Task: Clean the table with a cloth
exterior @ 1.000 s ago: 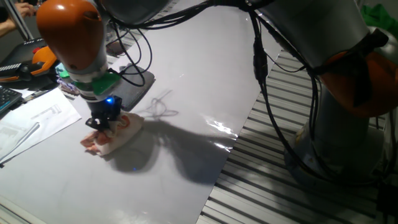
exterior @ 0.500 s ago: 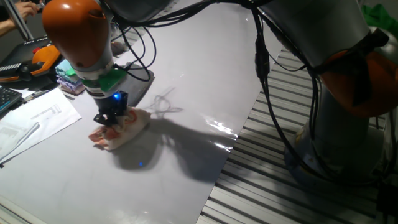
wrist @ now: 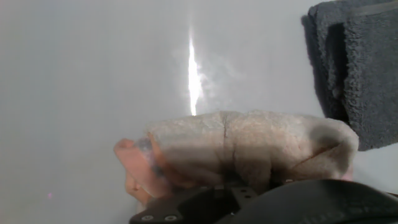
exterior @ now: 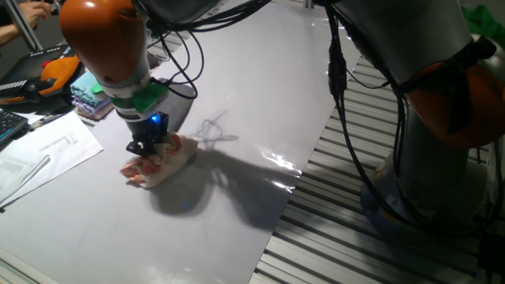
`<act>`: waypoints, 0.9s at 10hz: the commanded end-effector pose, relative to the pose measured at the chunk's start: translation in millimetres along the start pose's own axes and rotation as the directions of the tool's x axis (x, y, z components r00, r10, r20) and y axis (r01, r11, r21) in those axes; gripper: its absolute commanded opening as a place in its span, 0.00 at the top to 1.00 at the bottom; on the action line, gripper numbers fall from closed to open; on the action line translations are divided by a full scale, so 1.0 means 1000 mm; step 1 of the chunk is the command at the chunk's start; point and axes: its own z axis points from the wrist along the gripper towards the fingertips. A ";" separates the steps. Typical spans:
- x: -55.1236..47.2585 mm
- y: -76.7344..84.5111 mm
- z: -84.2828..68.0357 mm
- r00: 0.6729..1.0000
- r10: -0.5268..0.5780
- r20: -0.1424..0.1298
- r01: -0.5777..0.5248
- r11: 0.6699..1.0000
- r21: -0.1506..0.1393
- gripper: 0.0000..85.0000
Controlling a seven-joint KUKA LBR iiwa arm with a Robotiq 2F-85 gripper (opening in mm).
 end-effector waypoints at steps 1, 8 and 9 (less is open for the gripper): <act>0.003 -0.003 0.000 1.000 -0.001 0.000 0.001 1.000 0.004 1.00; 0.032 -0.014 -0.005 1.000 0.011 -0.012 -0.011 1.000 0.008 1.00; 0.036 -0.016 -0.005 1.000 0.011 -0.012 -0.011 1.000 0.010 1.00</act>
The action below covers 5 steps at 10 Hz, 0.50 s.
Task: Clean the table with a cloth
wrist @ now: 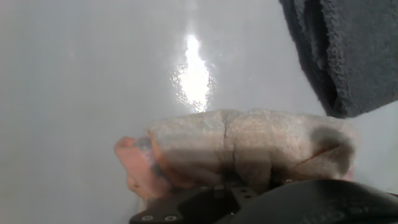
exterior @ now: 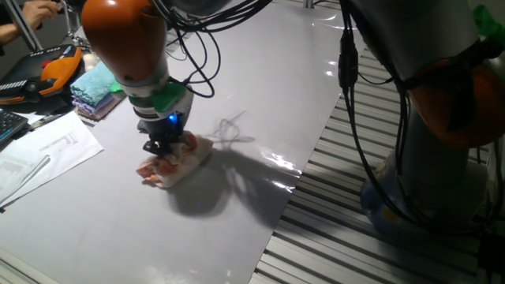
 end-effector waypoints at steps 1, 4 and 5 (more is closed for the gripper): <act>0.004 -0.002 0.001 1.000 0.000 0.000 0.000 1.000 -0.005 1.00; 0.019 -0.006 0.003 1.000 0.007 -0.014 -0.008 0.999 -0.038 1.00; 0.024 -0.006 0.001 1.000 0.013 -0.023 -0.014 0.999 -0.049 1.00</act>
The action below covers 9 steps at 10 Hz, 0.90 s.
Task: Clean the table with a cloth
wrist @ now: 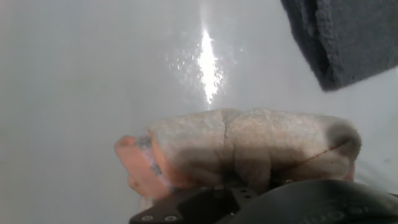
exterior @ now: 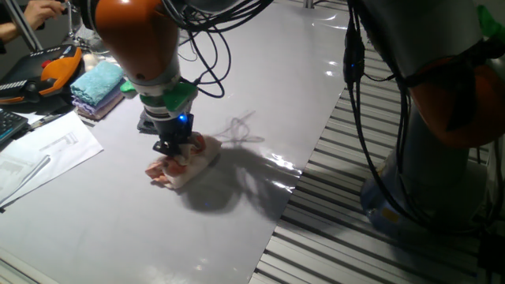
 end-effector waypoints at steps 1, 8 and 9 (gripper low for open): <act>0.004 0.001 0.000 1.000 0.009 -0.005 -0.009 1.000 -0.018 1.00; -0.007 0.037 0.001 0.996 0.092 0.000 -0.092 0.995 -0.034 1.00; -0.017 0.038 0.001 0.996 0.090 0.002 -0.090 0.995 -0.032 1.00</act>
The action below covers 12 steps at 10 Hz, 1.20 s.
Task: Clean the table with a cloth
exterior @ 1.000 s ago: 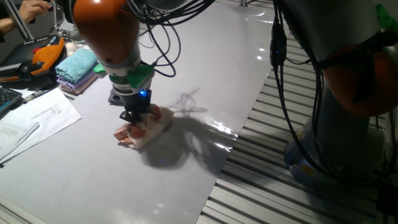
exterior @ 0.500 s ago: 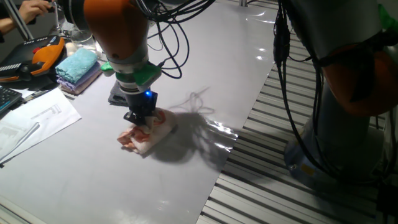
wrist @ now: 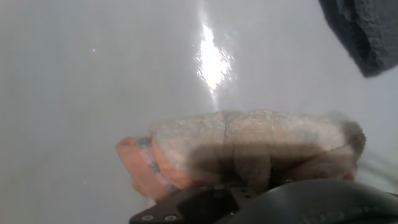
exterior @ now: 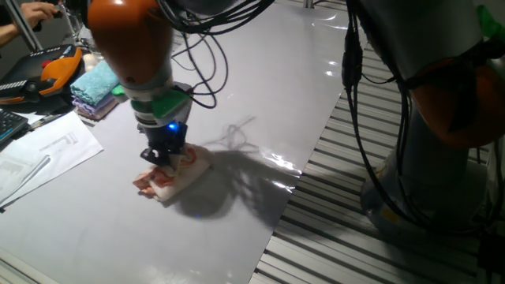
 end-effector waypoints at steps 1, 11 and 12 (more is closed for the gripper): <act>-0.006 -0.003 0.000 1.000 -0.014 0.006 0.014 1.000 0.016 1.00; -0.031 -0.014 -0.089 0.996 -0.081 -0.041 0.081 0.997 0.007 1.00; -0.032 -0.009 -0.092 0.996 -0.077 -0.043 0.078 0.997 0.019 1.00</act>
